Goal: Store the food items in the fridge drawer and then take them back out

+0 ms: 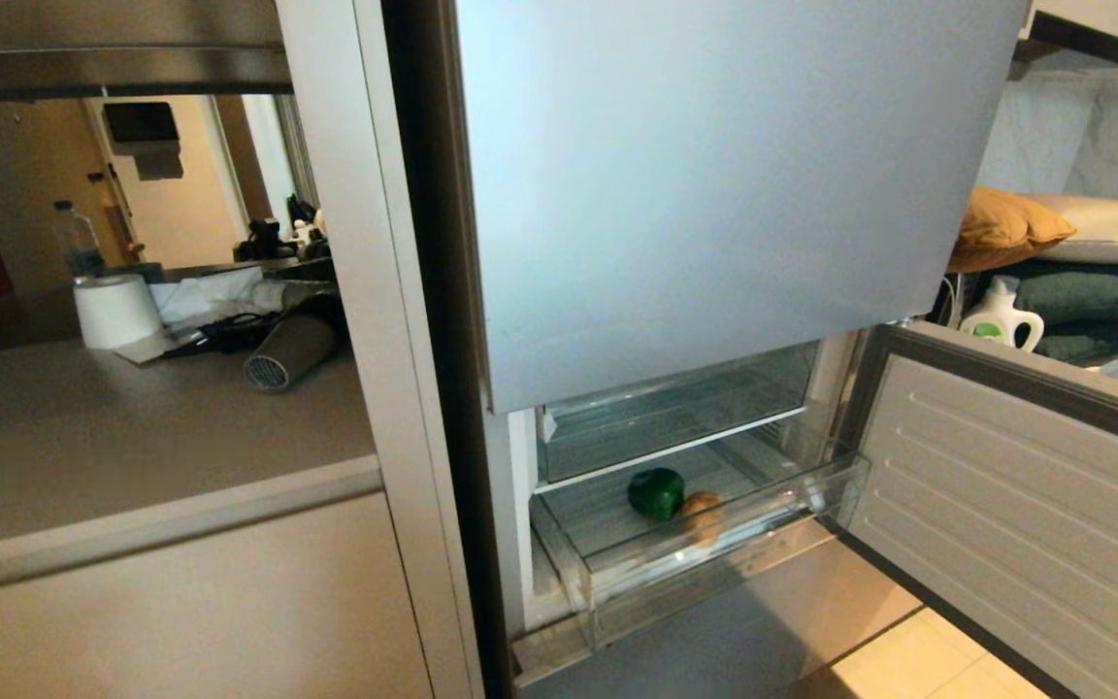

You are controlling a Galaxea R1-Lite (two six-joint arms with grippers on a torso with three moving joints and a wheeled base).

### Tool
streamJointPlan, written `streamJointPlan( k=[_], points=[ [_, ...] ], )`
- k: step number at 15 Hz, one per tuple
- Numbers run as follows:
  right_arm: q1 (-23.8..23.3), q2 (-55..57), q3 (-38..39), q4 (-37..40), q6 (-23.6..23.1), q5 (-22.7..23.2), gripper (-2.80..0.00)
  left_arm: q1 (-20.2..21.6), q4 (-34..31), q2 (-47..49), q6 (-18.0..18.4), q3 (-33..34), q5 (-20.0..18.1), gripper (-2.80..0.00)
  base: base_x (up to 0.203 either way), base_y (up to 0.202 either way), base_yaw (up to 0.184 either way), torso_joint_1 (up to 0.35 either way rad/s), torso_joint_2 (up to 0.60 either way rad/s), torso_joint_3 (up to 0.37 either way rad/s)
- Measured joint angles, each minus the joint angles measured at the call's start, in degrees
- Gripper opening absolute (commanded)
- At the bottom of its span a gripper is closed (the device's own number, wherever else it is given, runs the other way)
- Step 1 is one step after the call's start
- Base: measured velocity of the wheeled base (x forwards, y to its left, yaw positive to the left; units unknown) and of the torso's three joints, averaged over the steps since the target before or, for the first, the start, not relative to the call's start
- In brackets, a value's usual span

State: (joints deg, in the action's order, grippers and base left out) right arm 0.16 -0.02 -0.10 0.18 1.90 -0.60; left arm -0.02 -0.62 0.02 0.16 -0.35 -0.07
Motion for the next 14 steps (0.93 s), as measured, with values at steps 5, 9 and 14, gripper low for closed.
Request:
streamJointPlan(
  k=[5,9,14],
  points=[
    [0.0,0.02,0.0,-0.02,-1.08,0.29,-2.8,-0.02,0.01,0.0,0.02,0.0,-0.02,-2.8,0.0,0.0,0.0,0.0,0.0,0.0],
    [0.0,0.02,0.0,-0.07,-0.17,0.2,-2.8,-0.02,0.01,0.0,0.01,0.02,-0.02,-2.8,0.0,0.0,0.0,0.0,0.0,0.0],
    [0.0,0.02,0.0,-0.11,-0.4,0.18,-2.8,-0.02,0.0,0.0,0.02,0.0,-0.02,-2.8,0.0,0.0,0.0,0.0,0.0,0.0]
  ],
)
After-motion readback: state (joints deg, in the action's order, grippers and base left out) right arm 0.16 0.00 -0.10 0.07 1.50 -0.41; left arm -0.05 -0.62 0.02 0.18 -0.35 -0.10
